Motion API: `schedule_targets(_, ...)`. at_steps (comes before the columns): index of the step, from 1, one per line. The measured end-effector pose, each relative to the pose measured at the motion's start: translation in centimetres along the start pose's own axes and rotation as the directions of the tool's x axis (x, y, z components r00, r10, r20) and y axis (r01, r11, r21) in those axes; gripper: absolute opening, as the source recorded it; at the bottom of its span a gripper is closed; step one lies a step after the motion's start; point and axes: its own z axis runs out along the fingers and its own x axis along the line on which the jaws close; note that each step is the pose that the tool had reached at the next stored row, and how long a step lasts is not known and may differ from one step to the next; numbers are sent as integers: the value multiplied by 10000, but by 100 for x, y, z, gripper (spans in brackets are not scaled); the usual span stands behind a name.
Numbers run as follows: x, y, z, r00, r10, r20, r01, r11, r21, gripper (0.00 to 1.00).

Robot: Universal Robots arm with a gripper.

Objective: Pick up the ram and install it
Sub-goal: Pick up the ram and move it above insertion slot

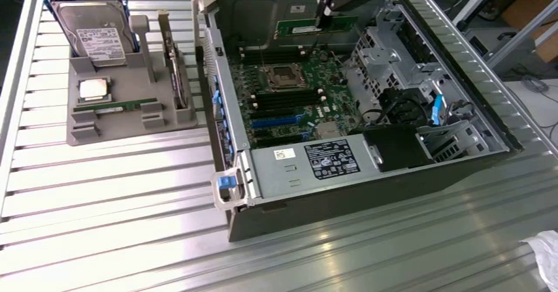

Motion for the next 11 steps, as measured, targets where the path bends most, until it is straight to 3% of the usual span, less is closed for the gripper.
schedule_targets(11, 14, -182, -6, 10000, 0, 0, 0, 10000, 0, 13)
